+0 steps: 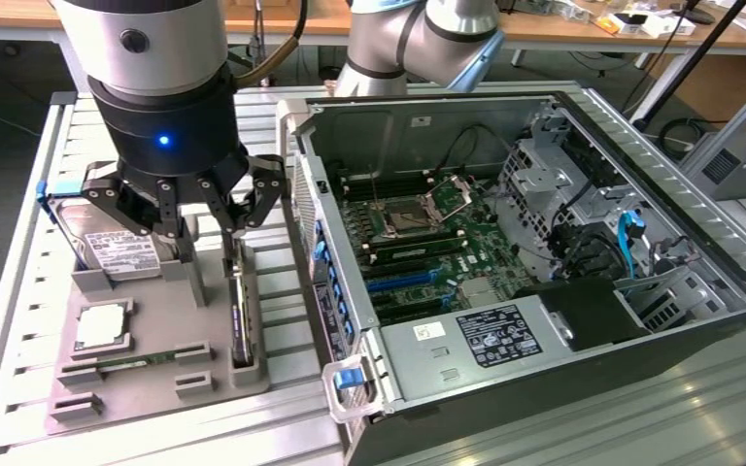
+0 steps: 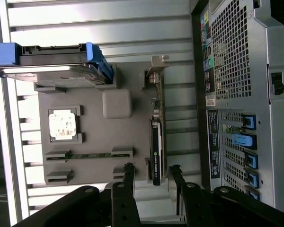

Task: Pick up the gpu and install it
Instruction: 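Pick up the gpu and move the gpu toward the slot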

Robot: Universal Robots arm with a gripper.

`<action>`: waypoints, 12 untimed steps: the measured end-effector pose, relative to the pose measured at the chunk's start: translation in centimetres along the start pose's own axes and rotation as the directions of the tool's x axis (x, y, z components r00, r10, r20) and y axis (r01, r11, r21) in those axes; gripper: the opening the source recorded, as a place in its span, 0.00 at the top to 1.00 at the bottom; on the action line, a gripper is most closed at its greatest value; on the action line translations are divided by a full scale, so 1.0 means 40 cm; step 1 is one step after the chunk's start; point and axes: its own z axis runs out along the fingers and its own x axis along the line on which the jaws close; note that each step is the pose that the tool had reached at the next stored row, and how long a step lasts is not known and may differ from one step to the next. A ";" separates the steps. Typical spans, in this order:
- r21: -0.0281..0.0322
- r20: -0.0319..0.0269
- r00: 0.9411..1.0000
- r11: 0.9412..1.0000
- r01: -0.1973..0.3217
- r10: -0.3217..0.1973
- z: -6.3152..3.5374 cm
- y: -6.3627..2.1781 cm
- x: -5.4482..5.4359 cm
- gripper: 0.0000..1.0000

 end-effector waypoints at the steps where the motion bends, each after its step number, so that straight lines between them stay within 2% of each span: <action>1: 0.000 0.000 1.000 1.000 0.000 0.000 0.000 0.000 0.000 0.58; 12: 0.000 0.000 1.000 1.000 0.000 0.000 0.007 -0.001 0.000 0.58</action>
